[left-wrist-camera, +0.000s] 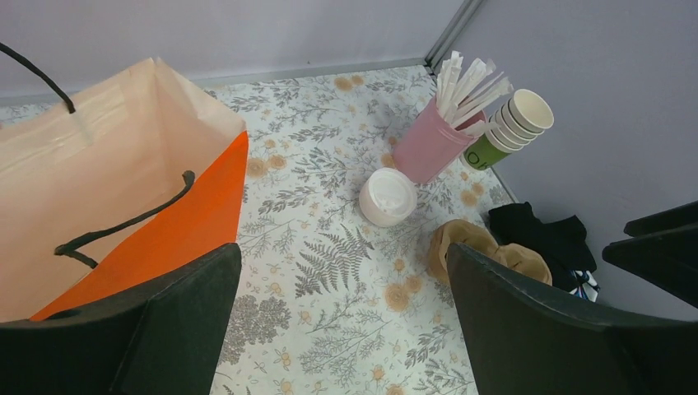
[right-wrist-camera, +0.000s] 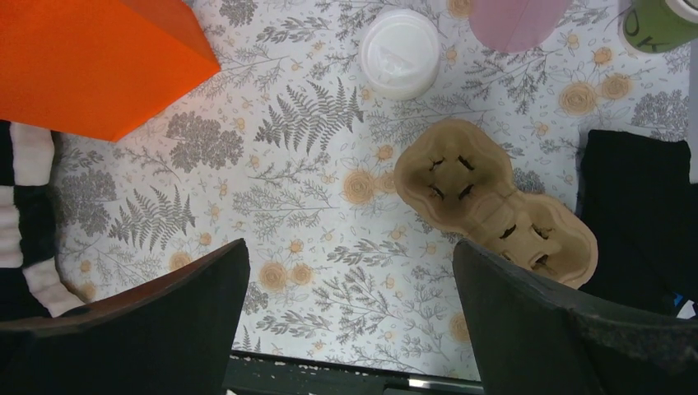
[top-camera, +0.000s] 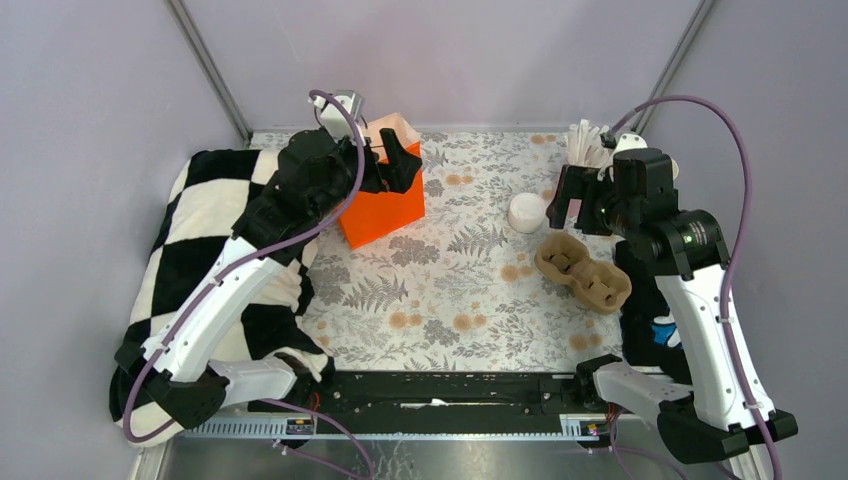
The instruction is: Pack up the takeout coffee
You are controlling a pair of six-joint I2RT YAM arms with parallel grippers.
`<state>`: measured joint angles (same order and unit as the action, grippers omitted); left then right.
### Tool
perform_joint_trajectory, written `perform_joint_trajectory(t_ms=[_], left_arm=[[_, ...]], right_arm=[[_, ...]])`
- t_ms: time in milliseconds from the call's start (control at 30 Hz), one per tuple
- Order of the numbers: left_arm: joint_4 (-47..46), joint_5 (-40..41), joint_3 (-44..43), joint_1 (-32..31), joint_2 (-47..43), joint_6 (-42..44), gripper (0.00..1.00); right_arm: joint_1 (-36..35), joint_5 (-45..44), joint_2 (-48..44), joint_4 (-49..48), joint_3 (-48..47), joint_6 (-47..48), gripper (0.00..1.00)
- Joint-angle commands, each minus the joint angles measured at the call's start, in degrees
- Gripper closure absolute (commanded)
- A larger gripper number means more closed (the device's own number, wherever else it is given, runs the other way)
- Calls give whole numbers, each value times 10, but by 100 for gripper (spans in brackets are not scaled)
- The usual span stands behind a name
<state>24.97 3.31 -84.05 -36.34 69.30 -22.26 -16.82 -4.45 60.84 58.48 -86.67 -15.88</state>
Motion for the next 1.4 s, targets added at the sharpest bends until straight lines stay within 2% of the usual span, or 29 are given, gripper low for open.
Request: perform_joint_trajectory(t_ms=[0, 267, 433, 567, 833, 1100, 1267, 1367], left_arm=[[10, 13, -23, -2, -16, 16, 1], [72, -5, -98, -2, 40, 99, 1], [79, -30, -97, -2, 54, 120, 1], [96, -55, -107, -2, 62, 149, 1], [97, -2, -52, -3, 3, 201, 1], [89, -4, -4, 17, -25, 208, 1], [86, -4, -7, 57, -14, 205, 1], [85, -15, -27, 59, 6, 198, 1]], right_arm=[[2, -6, 23, -14, -38, 11, 0], [2, -52, 97, -40, -76, 2, 0], [17, -75, 150, -40, -122, -3, 0], [73, -65, 195, -16, -171, -17, 0], [253, -52, 270, 21, -236, -43, 4], [376, -89, 429, 42, -355, -58, 15], [398, -114, 536, 61, -421, -60, 28], [399, -123, 575, 69, -442, -63, 32]])
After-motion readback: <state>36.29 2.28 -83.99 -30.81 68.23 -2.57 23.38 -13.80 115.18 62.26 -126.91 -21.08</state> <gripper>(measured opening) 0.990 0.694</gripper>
